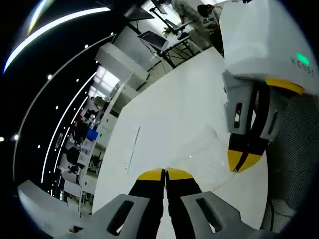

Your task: Open the resealable bag by pulling the two sides of the seal apart until the entire bag opening is separated and visibly accessible.

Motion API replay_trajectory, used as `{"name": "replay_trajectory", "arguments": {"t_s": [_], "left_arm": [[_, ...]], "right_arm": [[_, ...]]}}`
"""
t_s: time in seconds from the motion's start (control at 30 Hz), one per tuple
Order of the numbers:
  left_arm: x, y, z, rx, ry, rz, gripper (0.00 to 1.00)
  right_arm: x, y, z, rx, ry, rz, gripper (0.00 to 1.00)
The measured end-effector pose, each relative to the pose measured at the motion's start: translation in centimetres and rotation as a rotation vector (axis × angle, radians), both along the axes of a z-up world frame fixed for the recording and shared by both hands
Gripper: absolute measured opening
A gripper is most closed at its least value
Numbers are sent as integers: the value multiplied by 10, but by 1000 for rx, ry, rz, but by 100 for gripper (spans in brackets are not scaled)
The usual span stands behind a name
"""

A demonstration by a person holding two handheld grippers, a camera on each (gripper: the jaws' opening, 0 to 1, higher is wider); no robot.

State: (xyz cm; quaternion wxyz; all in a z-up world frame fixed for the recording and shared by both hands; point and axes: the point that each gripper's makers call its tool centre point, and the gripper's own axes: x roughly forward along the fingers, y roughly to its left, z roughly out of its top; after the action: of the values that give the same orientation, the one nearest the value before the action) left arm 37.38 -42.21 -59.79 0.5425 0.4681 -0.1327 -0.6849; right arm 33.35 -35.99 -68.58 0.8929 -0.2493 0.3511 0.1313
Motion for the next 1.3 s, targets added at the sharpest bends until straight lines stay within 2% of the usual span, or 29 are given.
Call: {"name": "replay_trajectory", "arguments": {"t_s": [0.3,0.6,0.73,0.93,0.97,1.0,1.07,1.3], "left_arm": [[5,-7,24,-78,0,32,0],[7,-8,24,-82,-6,36,0],[2,-2,13,-47,12,31,0],[-12,11,-16,35,60,21,0],[-18,16,-31,66,87,25,0],[-22,20,-42,96,85,13,0],[-28,24,-54,120,102,10,0],[-35,31,-81,182,127,3,0]], "right_arm": [[4,-12,9,11,-43,-42,0],[5,-16,11,4,-57,-67,0],[-1,-14,5,21,-33,-72,0],[-16,4,-9,68,17,-50,0],[-22,8,-15,80,39,-49,0],[-27,12,-20,97,59,-44,0],[-32,17,-26,121,84,-37,0],[-45,18,-35,206,124,-98,0]]}}
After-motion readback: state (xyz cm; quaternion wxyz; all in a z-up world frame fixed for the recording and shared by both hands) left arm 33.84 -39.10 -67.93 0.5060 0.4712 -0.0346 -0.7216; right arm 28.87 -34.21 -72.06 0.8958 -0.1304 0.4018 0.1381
